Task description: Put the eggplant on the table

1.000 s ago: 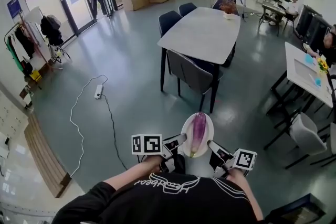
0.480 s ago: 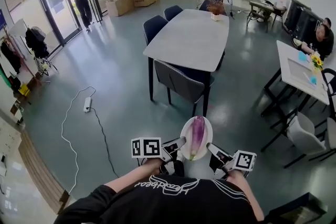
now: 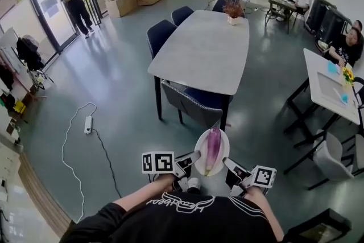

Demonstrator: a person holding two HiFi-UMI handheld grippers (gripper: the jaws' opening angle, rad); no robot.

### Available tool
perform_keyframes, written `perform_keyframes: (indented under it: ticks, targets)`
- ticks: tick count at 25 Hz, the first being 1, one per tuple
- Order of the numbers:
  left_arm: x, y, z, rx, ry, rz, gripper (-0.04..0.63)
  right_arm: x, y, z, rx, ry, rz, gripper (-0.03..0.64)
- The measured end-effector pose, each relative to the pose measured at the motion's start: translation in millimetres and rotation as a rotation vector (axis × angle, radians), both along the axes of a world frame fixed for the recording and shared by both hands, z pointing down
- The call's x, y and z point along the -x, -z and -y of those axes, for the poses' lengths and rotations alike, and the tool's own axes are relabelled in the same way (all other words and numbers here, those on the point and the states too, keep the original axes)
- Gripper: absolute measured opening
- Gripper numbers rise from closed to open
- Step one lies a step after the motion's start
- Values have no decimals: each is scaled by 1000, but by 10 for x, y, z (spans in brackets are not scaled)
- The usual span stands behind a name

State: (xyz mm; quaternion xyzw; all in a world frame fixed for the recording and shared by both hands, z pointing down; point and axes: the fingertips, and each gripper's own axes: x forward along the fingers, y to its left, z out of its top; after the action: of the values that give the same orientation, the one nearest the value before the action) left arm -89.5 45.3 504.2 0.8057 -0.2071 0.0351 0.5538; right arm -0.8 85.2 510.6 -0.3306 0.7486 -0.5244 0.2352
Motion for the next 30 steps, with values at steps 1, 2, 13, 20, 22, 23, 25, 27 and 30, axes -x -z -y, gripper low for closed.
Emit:
perform_keyframes:
  ticks: [1,2,13,20,22,23,25,27,30]
  targets:
    - [7,-11,131,4,-1,-1,29,5,-10,131,5,-1,-2,20]
    - [21,-22,260,9,-1,-4,29,19,-14,261,8,-2,-4,20]
    - [40,-4,1468,15,-1,-67,29,27,58,1433,13,1,-72,20]
    - [-56,-17,1905,18,-26,-75,29,-47,65,1875,5,-24,-56,20]
    - [-65,-18,2007,14,-37,-71,29,-56,43,1949,17,-35,-51,20]
    - [-76,-17,2059,11,-42,-71,29,-67,35,1989,17,-39,-57,20]
    - [-115,-28,2159,7,-49,-73,29,-98,34,2082,9,-47,-67,20]
    - [-148,-54,2223,16,-51,-80,29,-122,35,2154,10,-54,-66,20]
    - [-150,-111,2248,44,-48,-87,29,-125,20,2191,20,-49,-55,20]
